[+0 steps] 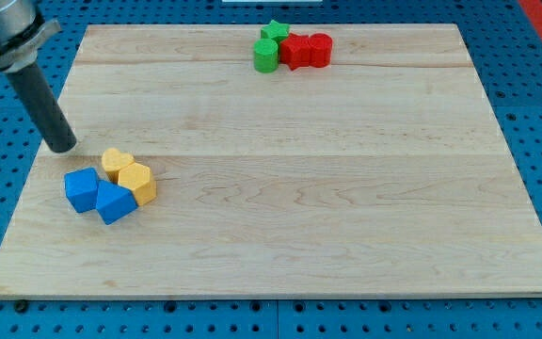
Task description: Move the blue cube along with the yellow heart to the bottom side of the green star
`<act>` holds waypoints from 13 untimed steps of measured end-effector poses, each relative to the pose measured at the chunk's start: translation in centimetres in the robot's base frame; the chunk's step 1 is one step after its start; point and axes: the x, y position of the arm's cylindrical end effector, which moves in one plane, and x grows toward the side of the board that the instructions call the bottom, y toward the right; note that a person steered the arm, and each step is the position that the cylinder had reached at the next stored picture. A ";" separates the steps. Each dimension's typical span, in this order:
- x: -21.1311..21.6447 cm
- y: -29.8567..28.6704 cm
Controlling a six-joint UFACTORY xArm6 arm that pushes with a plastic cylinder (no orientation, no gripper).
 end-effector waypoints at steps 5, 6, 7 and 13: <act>2.8 9.4; -0.5 11.5; -2.9 11.7; -14.5 11.2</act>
